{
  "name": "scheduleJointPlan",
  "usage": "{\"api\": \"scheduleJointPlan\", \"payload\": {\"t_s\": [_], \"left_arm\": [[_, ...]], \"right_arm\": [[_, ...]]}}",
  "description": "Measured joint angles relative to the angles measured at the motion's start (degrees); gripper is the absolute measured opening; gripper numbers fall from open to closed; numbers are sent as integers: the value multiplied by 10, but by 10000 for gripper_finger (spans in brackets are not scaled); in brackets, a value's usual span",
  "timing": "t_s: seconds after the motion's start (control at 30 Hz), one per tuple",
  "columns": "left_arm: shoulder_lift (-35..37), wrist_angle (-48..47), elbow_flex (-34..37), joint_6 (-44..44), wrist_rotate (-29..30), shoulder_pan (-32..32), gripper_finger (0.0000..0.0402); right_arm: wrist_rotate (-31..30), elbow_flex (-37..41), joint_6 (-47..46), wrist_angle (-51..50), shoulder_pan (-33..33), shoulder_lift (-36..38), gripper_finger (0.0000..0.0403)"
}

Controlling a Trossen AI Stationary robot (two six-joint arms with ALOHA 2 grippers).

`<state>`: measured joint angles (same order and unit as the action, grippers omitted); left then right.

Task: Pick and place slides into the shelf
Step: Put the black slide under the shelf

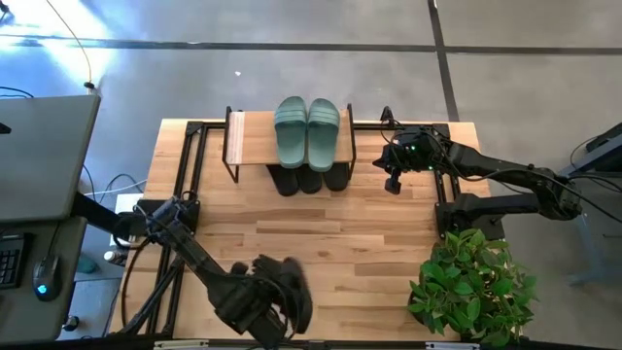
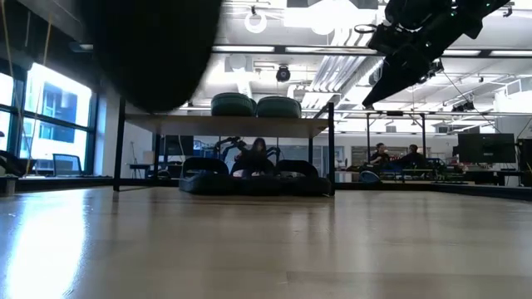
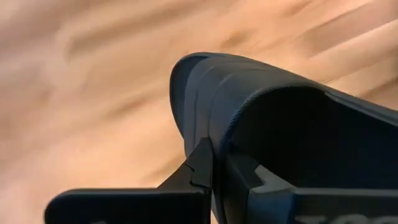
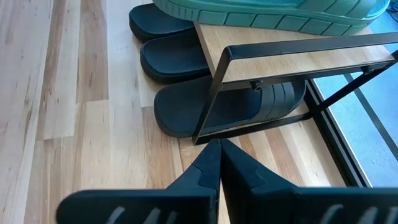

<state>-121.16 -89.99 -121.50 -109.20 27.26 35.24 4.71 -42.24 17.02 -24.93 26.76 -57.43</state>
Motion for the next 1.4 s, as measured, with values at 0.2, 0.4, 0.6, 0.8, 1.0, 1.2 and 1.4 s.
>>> {"api": "scheduleJointPlan", "payload": {"t_s": [0.2, 0.4, 0.6, 0.8, 1.0, 1.2, 1.4], "left_arm": [[1, 2, -134, 183, 209, -1, 1], [57, 31, -120, 345, 287, -11, 0], [72, -1, -131, 551, 264, -56, 0], [90, 1, -86, 720, 183, -121, 0], [229, -1, 176, 674, 167, -132, 0], [342, 27, 421, 577, 159, -132, 0], [345, 101, 572, 610, 112, -163, 0]], "right_arm": [[0, 0, 0, 0, 0, 0, 0], [0, 0, 0, 0, 0, 0, 0], [0, 0, 0, 0, 0, 0, 0], [0, 0, -8, 0, 0, 0, 0], [-3, 0, -28, 14, 0, 0, 0], [-11, 0, -30, 37, 0, 0, 0], [-38, 0, -59, 34, 0, 0, 0]]}}
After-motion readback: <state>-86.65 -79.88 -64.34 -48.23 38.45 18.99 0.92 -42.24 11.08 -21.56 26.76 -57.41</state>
